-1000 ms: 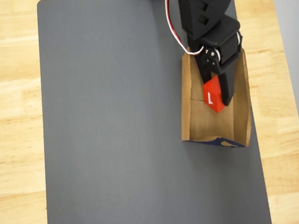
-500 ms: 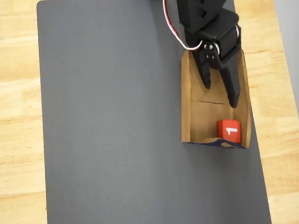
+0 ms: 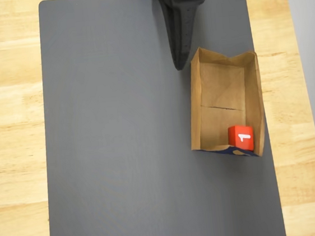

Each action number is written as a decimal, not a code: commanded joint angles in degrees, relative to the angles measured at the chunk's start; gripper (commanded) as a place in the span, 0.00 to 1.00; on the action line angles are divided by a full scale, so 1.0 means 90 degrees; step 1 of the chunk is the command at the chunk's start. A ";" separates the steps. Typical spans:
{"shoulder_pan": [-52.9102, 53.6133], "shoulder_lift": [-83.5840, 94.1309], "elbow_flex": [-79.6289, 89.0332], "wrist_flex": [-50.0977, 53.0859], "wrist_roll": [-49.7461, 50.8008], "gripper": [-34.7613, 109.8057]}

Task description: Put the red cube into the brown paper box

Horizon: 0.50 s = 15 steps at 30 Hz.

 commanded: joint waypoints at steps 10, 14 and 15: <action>0.0586 0.0928 0.0850 0.0840 -0.0264 0.24; 0.0586 0.0928 0.1133 0.1055 -0.0391 0.24; 0.0586 0.0928 0.1133 0.1064 -0.0342 0.24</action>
